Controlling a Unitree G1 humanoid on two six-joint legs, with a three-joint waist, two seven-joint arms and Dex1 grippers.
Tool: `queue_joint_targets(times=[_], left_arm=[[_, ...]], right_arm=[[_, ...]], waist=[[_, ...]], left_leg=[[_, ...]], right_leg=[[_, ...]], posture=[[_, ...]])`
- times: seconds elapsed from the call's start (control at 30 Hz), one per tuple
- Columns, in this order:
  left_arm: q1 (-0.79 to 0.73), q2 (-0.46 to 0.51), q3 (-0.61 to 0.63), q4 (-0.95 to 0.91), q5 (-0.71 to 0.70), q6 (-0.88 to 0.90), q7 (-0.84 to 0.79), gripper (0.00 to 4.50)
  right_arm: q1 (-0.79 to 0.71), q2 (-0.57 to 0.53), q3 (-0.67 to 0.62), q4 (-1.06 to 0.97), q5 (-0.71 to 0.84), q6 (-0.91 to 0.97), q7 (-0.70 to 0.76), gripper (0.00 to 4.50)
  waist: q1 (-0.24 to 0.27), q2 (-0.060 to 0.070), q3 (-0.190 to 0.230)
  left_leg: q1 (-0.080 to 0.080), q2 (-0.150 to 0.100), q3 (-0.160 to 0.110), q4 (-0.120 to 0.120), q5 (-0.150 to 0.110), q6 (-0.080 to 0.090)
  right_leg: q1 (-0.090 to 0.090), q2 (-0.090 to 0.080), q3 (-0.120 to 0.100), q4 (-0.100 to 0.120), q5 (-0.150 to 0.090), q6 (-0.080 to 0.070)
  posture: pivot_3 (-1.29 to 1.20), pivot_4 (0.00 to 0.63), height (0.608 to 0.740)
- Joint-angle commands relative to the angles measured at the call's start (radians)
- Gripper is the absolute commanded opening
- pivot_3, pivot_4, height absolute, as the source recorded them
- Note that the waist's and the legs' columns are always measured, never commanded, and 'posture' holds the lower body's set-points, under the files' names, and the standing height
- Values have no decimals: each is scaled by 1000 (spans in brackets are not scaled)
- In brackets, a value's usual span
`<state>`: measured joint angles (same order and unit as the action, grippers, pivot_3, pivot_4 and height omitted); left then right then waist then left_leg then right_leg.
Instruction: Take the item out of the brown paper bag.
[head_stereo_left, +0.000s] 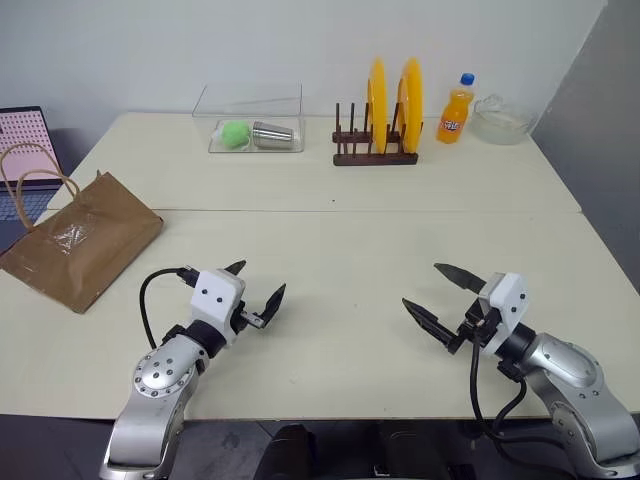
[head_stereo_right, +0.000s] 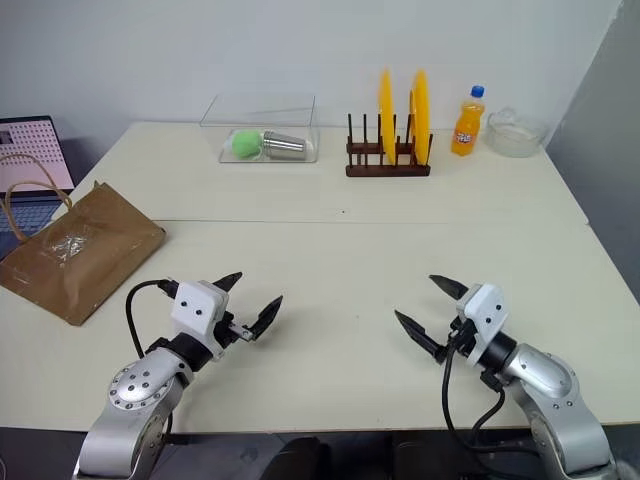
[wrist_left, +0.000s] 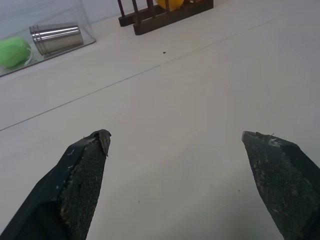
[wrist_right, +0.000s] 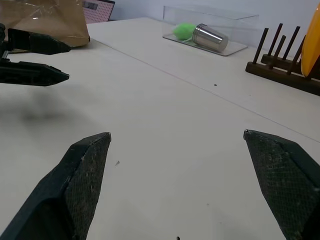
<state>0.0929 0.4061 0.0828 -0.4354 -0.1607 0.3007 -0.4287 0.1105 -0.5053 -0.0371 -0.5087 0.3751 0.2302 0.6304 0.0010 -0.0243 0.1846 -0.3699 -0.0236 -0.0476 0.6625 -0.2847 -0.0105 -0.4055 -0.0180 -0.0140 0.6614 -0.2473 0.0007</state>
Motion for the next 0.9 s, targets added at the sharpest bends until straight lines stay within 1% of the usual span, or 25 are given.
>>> queue_joint_targets(times=[0.03,0.27,0.5,0.6,0.73,0.8,0.9], left_arm=[[-14,0,10,-20,-18,-16,-6,4472],[-12,-1,13,-28,0,-14,20,4472],[-5,-25,45,-45,25,-16,93,4472],[-14,-59,128,-49,-38,19,136,4472],[-21,-56,231,-50,-48,45,188,4472],[-27,-64,308,-54,-93,76,216,4472],[-29,-65,391,-59,-139,130,256,4472]], right_arm=[[-4,1,-12,-42,1,-11,-7,4500],[1,-5,14,-33,0,-15,17,4500],[-32,0,30,-15,2,2,15,4500],[-77,-11,45,-19,27,36,38,4500],[-178,-33,68,-30,71,101,89,4500],[-250,-59,85,-26,107,135,145,4500],[-334,-91,98,-18,169,188,217,4500]], waist=[[0,0,0],[0,0,0],[0,0,0],[0,0,0],[-2,0,0],[-2,0,0],[-1,-1,0]], left_leg=[[0,0,0,0,0,0],[0,0,0,0,0,0],[0,0,0,0,0,0],[0,0,0,0,0,0],[0,0,-1,0,0,0],[0,0,-1,0,0,0],[0,0,-1,0,0,0]], right_leg=[[0,0,0,0,0,0],[0,0,0,0,0,0],[0,0,0,0,0,0],[0,0,0,0,0,0],[0,0,-1,1,0,0],[0,0,-1,0,0,0],[0,0,-1,0,0,0]], posture=[[0,150,740],[0,150,740],[0,150,740],[0,150,740],[0,150,740],[0,150,740],[0,150,740]])
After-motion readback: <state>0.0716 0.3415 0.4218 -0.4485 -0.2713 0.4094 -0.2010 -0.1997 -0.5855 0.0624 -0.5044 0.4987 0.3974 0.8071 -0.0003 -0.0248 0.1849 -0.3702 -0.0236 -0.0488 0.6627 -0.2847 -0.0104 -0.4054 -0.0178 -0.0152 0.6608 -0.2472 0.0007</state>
